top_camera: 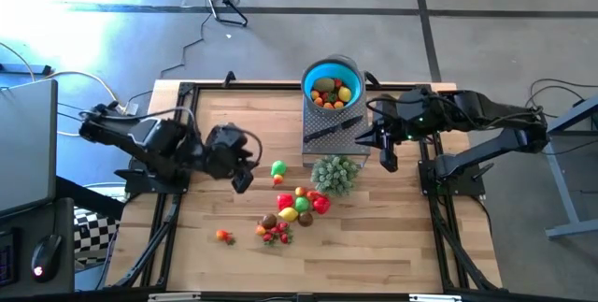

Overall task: Pick & Place Fruit
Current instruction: Put the yellow lemon into the blue strainer bowl

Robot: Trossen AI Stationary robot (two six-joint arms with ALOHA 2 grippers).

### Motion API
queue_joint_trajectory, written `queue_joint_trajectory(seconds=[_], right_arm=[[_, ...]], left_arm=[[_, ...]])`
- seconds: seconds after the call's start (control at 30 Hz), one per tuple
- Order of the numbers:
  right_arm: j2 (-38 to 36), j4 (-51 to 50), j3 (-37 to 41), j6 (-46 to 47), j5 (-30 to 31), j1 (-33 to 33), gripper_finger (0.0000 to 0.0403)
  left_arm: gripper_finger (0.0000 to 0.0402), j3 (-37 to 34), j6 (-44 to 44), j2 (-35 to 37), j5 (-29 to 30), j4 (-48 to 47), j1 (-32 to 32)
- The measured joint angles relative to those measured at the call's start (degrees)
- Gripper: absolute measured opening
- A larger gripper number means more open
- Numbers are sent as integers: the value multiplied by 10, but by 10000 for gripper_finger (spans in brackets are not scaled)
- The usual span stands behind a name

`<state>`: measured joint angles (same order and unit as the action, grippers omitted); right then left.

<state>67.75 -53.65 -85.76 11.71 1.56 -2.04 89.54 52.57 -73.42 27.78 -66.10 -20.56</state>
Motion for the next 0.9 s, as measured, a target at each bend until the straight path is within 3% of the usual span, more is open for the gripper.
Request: queue_joint_trajectory(seconds=[0.43,0.9], right_arm=[[0,4,0,-19,0,3,28],[2,31,0,-33,0,3,28]], left_arm=[[157,0,284,-69,-19,-158,-86],[157,0,271,-156,-12,-103,-87]])
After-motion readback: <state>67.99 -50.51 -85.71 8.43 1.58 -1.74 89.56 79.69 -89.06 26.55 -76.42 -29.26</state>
